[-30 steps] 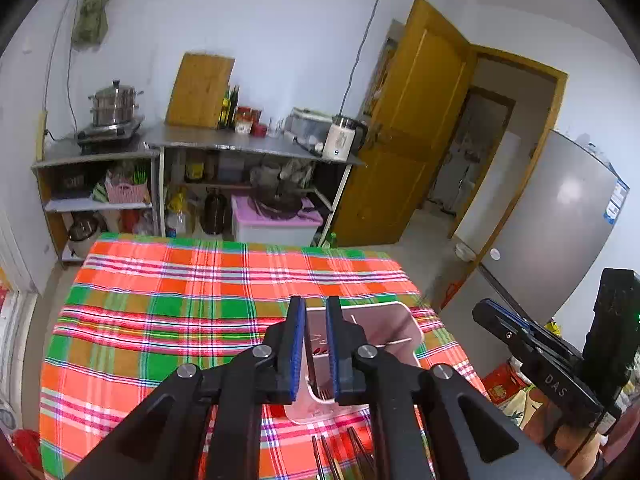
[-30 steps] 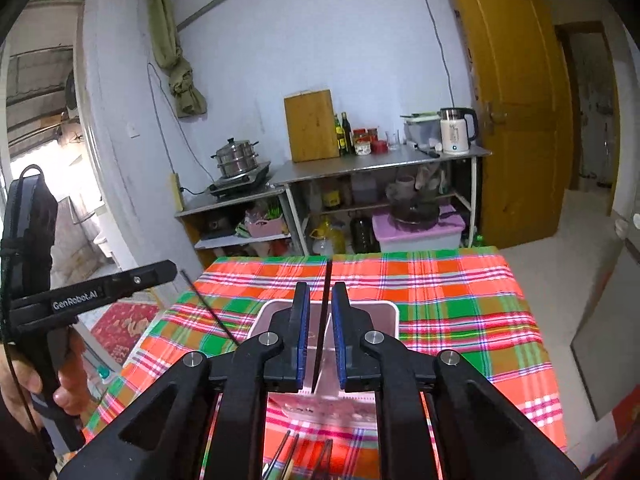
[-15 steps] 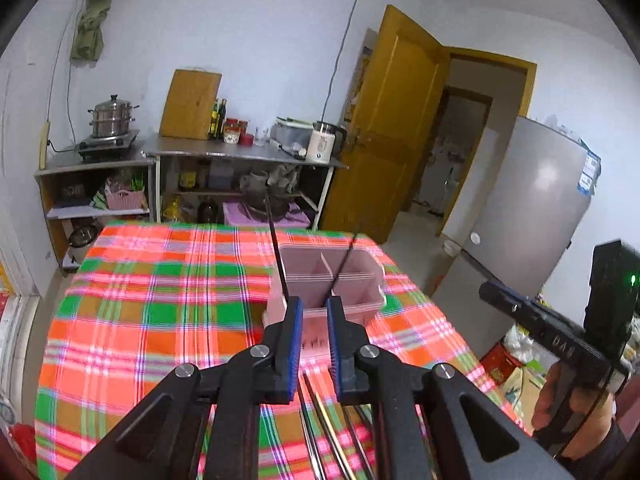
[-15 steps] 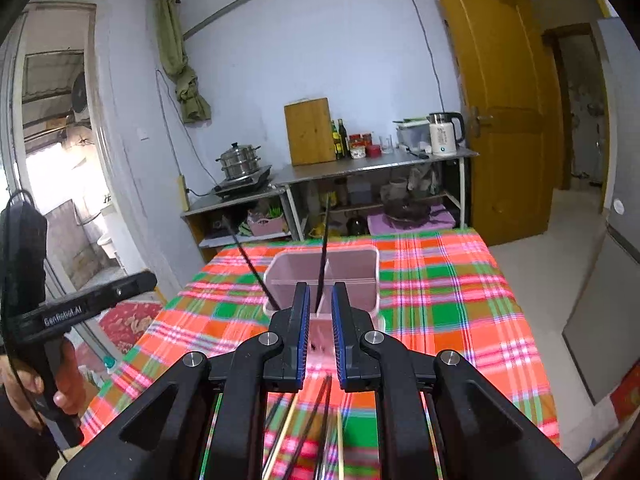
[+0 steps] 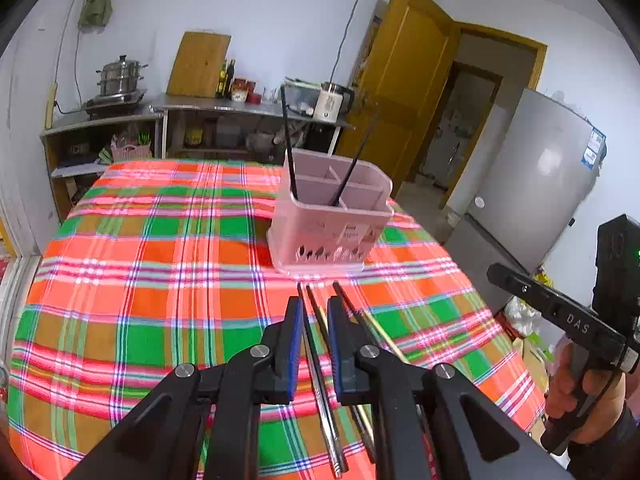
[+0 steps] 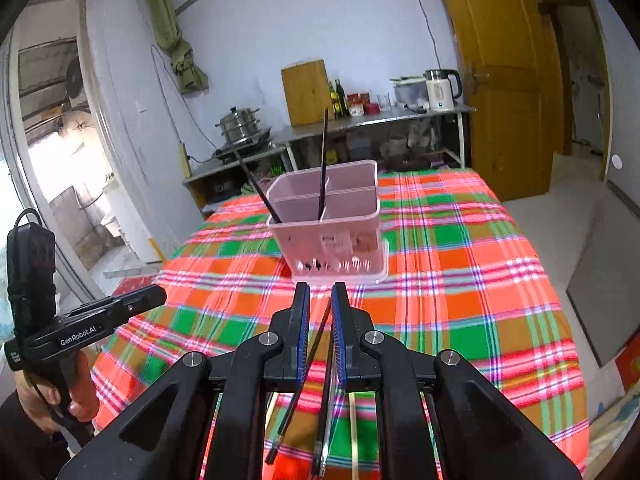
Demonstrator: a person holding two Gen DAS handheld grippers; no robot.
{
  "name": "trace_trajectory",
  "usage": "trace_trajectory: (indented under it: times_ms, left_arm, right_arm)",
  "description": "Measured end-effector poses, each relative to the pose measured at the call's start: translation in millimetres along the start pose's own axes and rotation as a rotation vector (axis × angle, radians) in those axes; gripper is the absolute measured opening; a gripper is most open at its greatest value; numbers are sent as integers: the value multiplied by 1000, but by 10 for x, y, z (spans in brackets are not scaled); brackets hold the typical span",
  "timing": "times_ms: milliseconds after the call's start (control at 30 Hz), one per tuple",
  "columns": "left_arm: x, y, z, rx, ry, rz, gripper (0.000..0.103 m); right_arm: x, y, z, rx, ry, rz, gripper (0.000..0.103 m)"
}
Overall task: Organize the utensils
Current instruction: 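Move both tools back down to the remaining chopsticks on the cloth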
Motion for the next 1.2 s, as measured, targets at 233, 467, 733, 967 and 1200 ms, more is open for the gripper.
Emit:
trace_trajectory:
  times_ms: [233,467,733,967,1200]
  left_arm:
    - [-31,-246,97,-77,-2,-9,12]
    - [0,-579,170,-158,-7,12,12]
    - [-15,-940,267,-227,-11,-21,12]
    - [-31,-1180,235,-266,-19,-25,12]
    - [42,-1508,59,-283,-40,-25,12]
  right_arm:
    - [38,-147,87,-42,-12,-5,11]
    - [95,-380,185,-99,-17,-12,11]
    - [235,-664,354,-180,-32,-3,11]
    - [333,-897,466,-241,-37,9,11]
    - [315,-1140,385,-264,-26,-7,11]
Point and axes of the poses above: each gripper's, at about its wrist camera, not at the fingertips, and y roughly against the way its jaws point, x to its right, z to its underside, the point moved 1 cm from there along -y, roughly the way its jaws point, and after that the axes turned 6 degrees about -z, right-handed, at the moved point
